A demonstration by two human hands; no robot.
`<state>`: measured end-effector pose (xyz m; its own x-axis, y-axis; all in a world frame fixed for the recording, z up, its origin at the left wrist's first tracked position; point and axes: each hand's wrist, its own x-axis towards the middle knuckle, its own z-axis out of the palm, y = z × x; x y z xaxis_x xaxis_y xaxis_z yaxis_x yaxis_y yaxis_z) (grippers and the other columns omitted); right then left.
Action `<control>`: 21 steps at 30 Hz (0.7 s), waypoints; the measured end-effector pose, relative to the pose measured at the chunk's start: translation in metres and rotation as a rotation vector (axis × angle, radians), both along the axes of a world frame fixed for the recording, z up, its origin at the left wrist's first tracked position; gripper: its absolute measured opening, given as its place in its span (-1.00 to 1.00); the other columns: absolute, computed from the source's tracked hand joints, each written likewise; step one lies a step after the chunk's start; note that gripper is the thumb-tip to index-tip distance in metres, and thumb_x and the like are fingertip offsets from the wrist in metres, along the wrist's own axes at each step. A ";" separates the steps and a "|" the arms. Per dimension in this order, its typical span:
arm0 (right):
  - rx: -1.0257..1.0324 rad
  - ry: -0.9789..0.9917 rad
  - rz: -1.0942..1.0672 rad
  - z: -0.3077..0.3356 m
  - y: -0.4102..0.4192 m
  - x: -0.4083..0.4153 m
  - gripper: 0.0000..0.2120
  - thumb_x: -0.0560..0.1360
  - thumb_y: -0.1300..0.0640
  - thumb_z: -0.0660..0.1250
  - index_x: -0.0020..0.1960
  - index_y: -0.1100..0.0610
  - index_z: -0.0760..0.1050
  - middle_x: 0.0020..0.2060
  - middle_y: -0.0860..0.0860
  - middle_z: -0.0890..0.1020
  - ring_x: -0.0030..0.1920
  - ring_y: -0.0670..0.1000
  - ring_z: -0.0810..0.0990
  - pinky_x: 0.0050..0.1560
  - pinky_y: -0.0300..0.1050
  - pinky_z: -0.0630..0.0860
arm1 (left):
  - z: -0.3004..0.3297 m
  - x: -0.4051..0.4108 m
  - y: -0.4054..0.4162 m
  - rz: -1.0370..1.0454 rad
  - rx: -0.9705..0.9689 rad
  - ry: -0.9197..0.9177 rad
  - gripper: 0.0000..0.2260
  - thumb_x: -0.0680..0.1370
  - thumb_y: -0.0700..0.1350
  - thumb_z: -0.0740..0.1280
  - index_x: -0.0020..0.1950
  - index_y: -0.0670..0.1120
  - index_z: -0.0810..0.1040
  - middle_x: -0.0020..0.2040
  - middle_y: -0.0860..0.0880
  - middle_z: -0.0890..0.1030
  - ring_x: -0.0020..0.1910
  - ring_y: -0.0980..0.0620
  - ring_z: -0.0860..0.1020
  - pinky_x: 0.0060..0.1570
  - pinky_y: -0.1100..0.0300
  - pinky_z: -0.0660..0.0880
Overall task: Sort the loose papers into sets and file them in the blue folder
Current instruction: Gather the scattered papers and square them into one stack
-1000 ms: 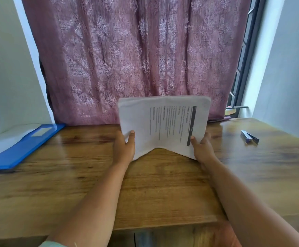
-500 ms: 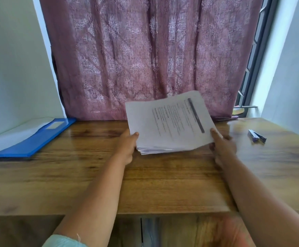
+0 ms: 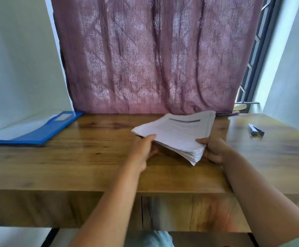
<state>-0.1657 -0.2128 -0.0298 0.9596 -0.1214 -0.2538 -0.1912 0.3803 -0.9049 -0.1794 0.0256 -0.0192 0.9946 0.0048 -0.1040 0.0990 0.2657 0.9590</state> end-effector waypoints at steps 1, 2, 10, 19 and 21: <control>-0.015 -0.011 0.016 0.001 -0.006 -0.005 -0.58 0.54 0.42 0.22 0.39 0.30 0.34 0.22 0.21 0.57 0.15 0.18 0.58 -0.06 0.05 0.59 | 0.002 0.005 0.015 0.034 0.015 0.008 -0.71 0.57 -0.14 0.35 0.28 -0.13 0.45 0.14 -0.12 0.60 -0.12 0.03 0.60 -0.34 0.20 0.56; -0.033 -0.023 0.038 0.001 -0.013 -0.009 -0.58 0.54 0.41 0.22 0.40 0.29 0.35 0.22 0.20 0.58 0.16 0.18 0.59 -0.04 0.05 0.59 | 0.005 0.009 0.029 0.042 0.045 0.031 -0.72 0.57 -0.11 0.36 0.25 -0.13 0.46 0.12 -0.13 0.59 -0.09 0.02 0.58 -0.30 0.17 0.58; -0.307 -0.034 0.206 0.002 -0.020 -0.018 -0.71 0.53 0.34 0.28 0.25 0.28 0.48 0.02 0.18 0.68 -0.05 0.16 0.69 -0.15 0.01 0.64 | 0.010 0.040 0.024 -0.173 0.613 0.088 -0.32 0.53 0.06 0.41 0.51 -0.15 0.19 0.29 -0.11 0.50 0.18 -0.05 0.52 0.07 0.05 0.51; -1.021 -0.081 -0.208 -0.017 -0.039 0.027 -0.63 0.47 0.05 0.40 0.26 0.08 0.54 0.11 0.04 0.60 0.08 0.07 0.57 0.22 0.00 0.49 | 0.009 0.076 0.017 -0.230 0.950 0.056 -0.57 0.52 0.09 0.41 0.23 -0.19 0.56 0.13 -0.09 0.63 -0.04 -0.03 0.58 -0.16 0.12 0.47; -0.944 -0.087 -0.265 -0.017 -0.042 0.035 -0.87 0.49 0.12 0.35 0.01 0.06 0.63 -0.05 0.03 0.66 -0.09 0.05 0.61 0.08 -0.05 0.55 | 0.001 0.081 0.014 -0.100 0.949 0.011 -0.48 0.53 0.16 0.35 0.33 -0.19 0.49 0.24 -0.13 0.57 0.07 -0.09 0.56 -0.05 0.11 0.44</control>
<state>-0.1311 -0.2544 -0.0465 0.8827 -0.4520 0.1285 -0.1221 -0.4847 -0.8661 -0.0984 0.0391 -0.0179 0.9939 0.0073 -0.1098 0.0897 -0.6328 0.7691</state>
